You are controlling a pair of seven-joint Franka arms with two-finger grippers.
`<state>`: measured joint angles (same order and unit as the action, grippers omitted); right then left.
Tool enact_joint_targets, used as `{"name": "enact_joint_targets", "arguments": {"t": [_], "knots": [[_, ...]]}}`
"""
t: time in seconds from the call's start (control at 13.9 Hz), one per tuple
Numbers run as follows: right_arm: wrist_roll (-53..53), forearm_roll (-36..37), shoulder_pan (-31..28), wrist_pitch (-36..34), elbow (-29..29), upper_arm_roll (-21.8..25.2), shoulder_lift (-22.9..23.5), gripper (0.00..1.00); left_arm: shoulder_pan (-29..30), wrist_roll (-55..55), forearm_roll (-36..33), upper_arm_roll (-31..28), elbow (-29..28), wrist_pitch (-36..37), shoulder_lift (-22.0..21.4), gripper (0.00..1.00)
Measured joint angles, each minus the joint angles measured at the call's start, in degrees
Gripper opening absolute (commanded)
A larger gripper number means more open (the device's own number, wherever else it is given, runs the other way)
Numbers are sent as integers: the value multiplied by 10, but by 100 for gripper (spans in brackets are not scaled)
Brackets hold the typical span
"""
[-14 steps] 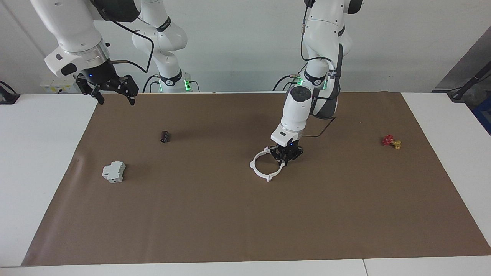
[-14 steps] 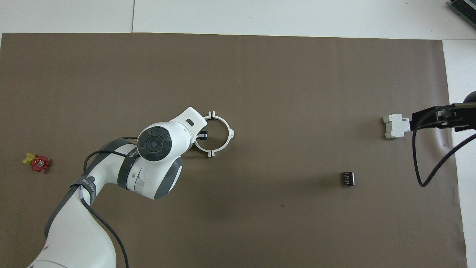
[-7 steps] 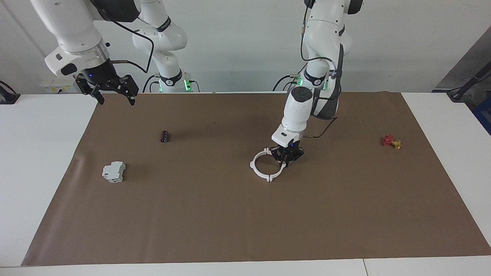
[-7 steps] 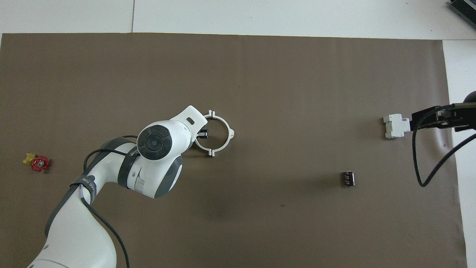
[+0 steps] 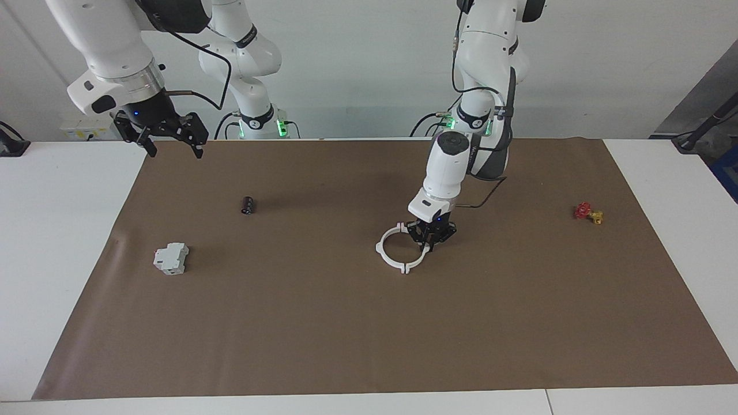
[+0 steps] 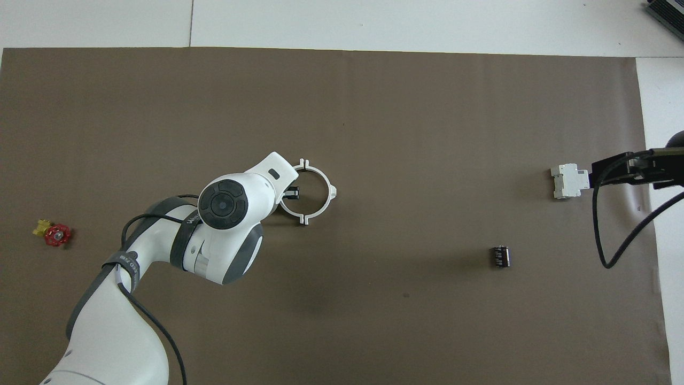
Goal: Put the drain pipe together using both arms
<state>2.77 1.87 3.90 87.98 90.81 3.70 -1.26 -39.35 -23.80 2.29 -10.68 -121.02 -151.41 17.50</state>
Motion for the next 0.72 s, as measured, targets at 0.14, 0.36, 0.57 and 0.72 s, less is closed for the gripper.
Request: {"name": "enact_joint_targets", "arguments": {"t": [0.14, 0.36, 0.57, 0.72], "knots": [[0, 0, 0, 0, 0, 0, 0, 100, 0, 0, 0, 0, 0, 0, 0, 0], [0, 0, 0, 0, 0, 0, 0, 100, 0, 0, 0, 0, 0, 0, 0, 24], [0, 0, 0, 0, 0, 0, 0, 100, 0, 0, 0, 0, 0, 0, 0, 69], [0, 0, 0, 0, 0, 0, 0, 100, 0, -1, 0, 0, 0, 0, 1, 79]]}}
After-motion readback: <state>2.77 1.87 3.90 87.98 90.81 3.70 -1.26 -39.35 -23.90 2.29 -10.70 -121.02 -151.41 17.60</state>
